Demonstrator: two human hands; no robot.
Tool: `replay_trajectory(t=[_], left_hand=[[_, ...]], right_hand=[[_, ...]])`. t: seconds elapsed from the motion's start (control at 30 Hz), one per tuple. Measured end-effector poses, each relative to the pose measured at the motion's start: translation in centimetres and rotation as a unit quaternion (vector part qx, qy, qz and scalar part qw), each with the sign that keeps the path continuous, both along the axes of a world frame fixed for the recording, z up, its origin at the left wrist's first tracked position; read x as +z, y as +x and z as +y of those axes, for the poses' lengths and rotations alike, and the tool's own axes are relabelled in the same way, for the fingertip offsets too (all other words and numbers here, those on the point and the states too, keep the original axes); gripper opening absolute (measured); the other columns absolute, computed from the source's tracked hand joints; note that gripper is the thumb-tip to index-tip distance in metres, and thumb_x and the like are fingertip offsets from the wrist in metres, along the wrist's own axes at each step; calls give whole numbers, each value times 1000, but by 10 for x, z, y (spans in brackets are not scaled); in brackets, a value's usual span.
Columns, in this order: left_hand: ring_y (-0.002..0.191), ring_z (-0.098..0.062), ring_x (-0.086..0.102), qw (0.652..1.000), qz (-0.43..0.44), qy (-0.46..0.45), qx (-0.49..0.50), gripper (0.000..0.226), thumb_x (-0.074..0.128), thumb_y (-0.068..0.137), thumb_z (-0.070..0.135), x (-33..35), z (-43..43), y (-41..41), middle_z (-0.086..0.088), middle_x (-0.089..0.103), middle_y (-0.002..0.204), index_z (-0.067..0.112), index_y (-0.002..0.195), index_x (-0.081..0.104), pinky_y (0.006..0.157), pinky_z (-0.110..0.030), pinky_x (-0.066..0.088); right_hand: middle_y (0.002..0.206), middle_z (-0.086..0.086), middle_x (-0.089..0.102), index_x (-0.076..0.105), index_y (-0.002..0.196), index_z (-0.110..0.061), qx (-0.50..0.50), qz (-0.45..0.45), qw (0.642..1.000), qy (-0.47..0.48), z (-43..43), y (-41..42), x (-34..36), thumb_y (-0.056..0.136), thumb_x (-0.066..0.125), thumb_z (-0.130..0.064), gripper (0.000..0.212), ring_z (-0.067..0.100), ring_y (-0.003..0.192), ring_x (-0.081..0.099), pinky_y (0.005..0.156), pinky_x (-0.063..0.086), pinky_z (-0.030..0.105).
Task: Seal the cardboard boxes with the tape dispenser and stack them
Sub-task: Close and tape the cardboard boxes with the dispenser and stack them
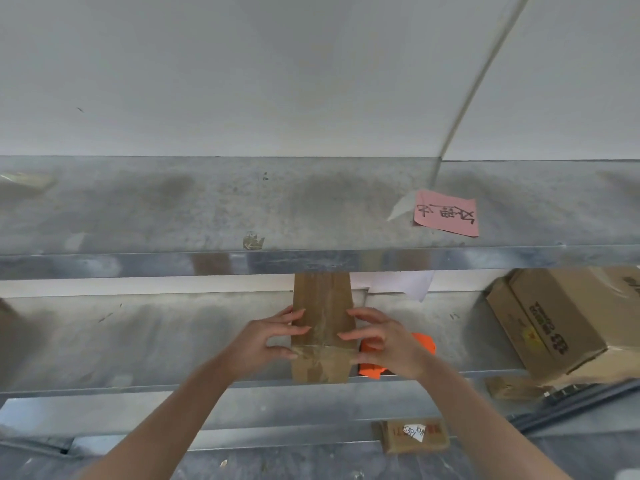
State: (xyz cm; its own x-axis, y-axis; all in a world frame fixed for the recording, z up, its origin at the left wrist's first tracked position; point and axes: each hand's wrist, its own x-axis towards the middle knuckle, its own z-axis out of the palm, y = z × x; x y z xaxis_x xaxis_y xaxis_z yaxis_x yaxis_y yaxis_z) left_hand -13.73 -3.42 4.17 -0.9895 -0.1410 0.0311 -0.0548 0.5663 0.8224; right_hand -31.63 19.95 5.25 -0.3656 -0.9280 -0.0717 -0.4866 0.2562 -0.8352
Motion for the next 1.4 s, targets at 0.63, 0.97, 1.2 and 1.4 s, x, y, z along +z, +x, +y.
replay_trajectory(t=[0.63,0.97,1.2,1.4], left_hand=[[139,5,26,970,103,-120,183,46,55,85,59,-29,66,35,32,32,145,45,129,53,110,-24,34],[143,-8,16,985,-28,-98,140,107,83,63,47,28,-54,28,11,15,156,31,149,22,116,-31,19],[129,-16,39,990,-59,-62,114,86,82,73,31,5,-51,21,1,35,139,23,145,36,110,-25,34],[92,-8,51,979,31,-12,201,82,74,83,22,-29,20,85,12,32,115,41,144,23,84,-5,41]], right_hand=[[146,-12,33,64,106,-46,-124,109,985,-50,-1,37,-11,88,69,-9,41,-23,126,30,100,22,-2],[150,-16,25,33,140,-44,-209,160,963,-58,-4,114,-6,86,68,-42,64,-1,135,29,108,32,21],[159,-1,9,27,151,-21,-217,138,965,50,-29,122,-5,87,64,-48,79,23,141,32,115,29,30],[163,4,-1,23,151,-34,-238,192,947,100,-33,93,-3,92,63,-36,71,35,147,13,117,22,41]])
